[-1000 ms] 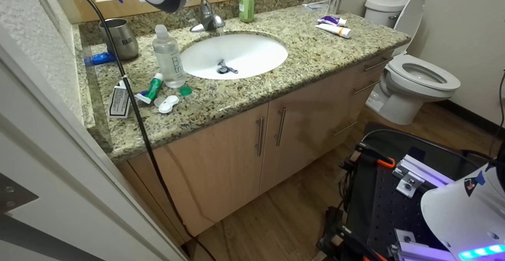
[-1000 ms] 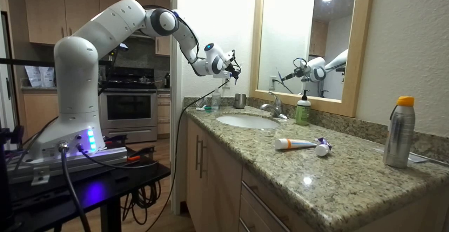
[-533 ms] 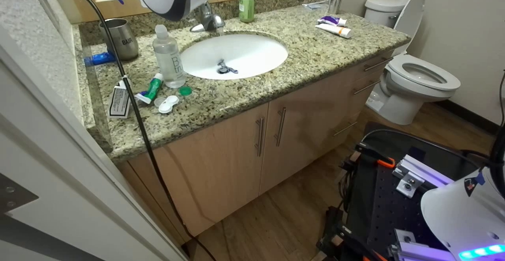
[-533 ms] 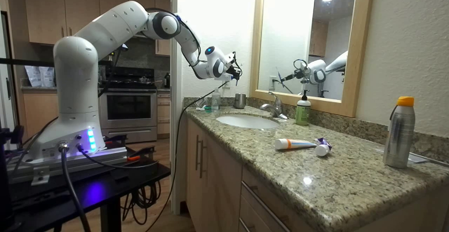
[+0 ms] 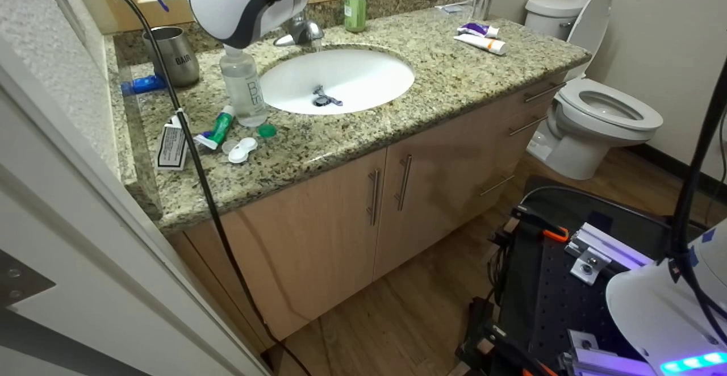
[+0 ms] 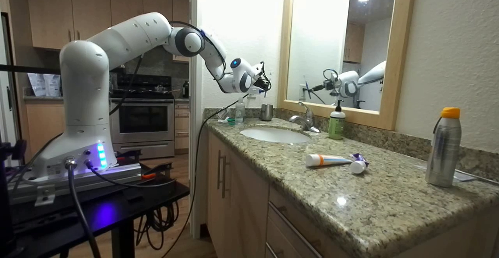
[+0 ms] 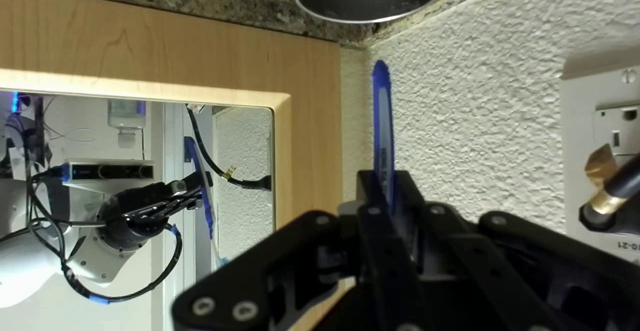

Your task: Put some water on the toothbrush then put it in the silver cup

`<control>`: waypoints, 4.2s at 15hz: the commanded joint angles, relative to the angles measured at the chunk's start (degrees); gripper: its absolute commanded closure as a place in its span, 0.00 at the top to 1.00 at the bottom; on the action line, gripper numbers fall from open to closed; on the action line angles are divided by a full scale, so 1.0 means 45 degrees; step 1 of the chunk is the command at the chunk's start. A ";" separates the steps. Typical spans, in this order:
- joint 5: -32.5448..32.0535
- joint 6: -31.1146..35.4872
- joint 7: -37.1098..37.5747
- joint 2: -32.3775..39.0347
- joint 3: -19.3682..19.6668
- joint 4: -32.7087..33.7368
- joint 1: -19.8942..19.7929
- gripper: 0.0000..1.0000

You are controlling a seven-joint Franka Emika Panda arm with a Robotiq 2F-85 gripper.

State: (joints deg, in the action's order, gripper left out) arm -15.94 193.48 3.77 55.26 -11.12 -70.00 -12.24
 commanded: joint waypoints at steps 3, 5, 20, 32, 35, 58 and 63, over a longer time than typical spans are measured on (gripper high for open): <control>0.0252 0.0012 0.0114 0.1460 -0.0100 0.2299 0.0396 0.03; 0.0147 0.0107 0.0074 0.1836 -0.0141 0.2884 0.0417 0.03; 0.0131 0.0018 0.0174 0.1814 -0.0018 0.2944 0.0436 0.36; 0.0343 -0.0653 0.0313 0.1427 0.0458 0.2466 0.0637 1.00; 0.0081 -0.1897 0.0280 0.0852 0.0518 0.1668 0.0657 1.00; -0.3052 -0.1005 -0.3964 0.1324 -0.6424 0.0867 -0.2986 1.00; -0.3055 -0.0980 -0.3977 0.1324 -0.6450 0.0824 -0.2984 1.00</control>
State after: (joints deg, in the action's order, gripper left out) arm -29.68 189.07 -14.13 61.22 -40.14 -66.29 -25.67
